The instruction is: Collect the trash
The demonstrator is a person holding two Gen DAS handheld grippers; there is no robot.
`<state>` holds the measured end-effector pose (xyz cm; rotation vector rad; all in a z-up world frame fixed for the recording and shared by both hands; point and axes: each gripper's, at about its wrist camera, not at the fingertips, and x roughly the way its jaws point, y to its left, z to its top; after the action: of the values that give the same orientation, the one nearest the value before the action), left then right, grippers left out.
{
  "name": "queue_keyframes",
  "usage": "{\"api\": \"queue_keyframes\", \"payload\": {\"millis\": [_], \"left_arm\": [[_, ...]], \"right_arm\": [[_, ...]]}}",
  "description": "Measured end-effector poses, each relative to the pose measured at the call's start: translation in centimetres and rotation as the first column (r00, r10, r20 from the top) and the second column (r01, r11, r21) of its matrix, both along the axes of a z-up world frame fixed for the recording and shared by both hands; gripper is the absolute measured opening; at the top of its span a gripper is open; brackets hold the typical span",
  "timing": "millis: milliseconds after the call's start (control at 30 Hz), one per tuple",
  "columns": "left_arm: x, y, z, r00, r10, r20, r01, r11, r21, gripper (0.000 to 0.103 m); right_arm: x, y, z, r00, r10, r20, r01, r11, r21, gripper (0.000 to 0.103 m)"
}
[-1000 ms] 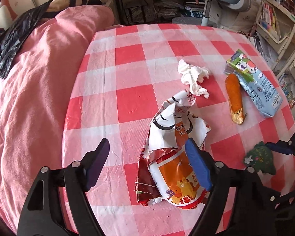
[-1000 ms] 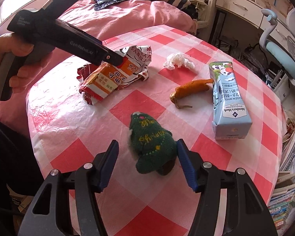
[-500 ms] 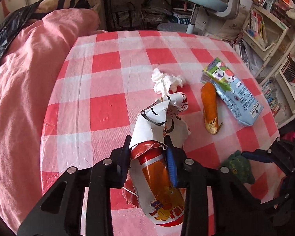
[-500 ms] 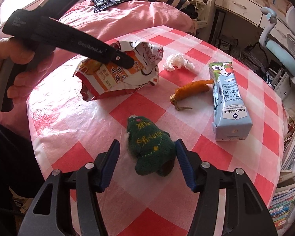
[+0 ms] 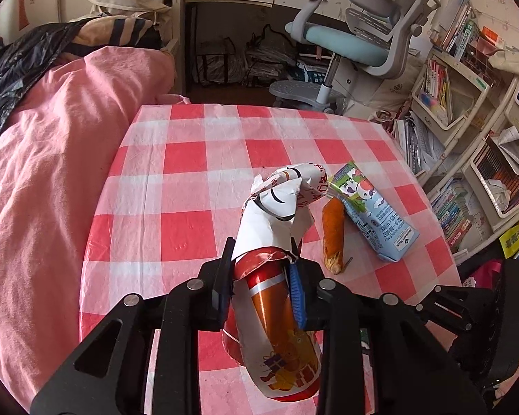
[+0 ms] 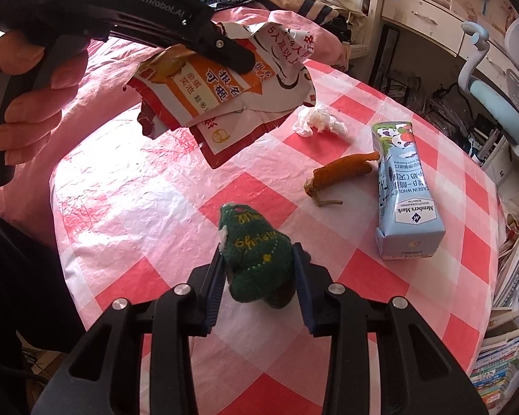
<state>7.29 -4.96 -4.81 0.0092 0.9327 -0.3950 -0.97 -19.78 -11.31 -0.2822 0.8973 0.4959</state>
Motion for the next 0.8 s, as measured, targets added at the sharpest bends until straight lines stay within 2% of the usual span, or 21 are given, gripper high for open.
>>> {"api": "queue_keyframes", "payload": {"millis": [433, 800], "left_arm": [[-1.0, -0.3, 3.0, 0.995, 0.01, 0.096, -0.013, 1.0, 0.026, 0.027], [-1.9, 0.2, 3.8, 0.993, 0.016, 0.119, -0.022, 0.998, 0.053, 0.027]], "right_arm": [[-0.1, 0.4, -0.2, 1.0, 0.008, 0.005, -0.008, 1.0, -0.023, 0.037], [-1.1, 1.9, -0.3, 1.0, 0.021, 0.015, -0.02, 0.998, -0.058, 0.038]]}}
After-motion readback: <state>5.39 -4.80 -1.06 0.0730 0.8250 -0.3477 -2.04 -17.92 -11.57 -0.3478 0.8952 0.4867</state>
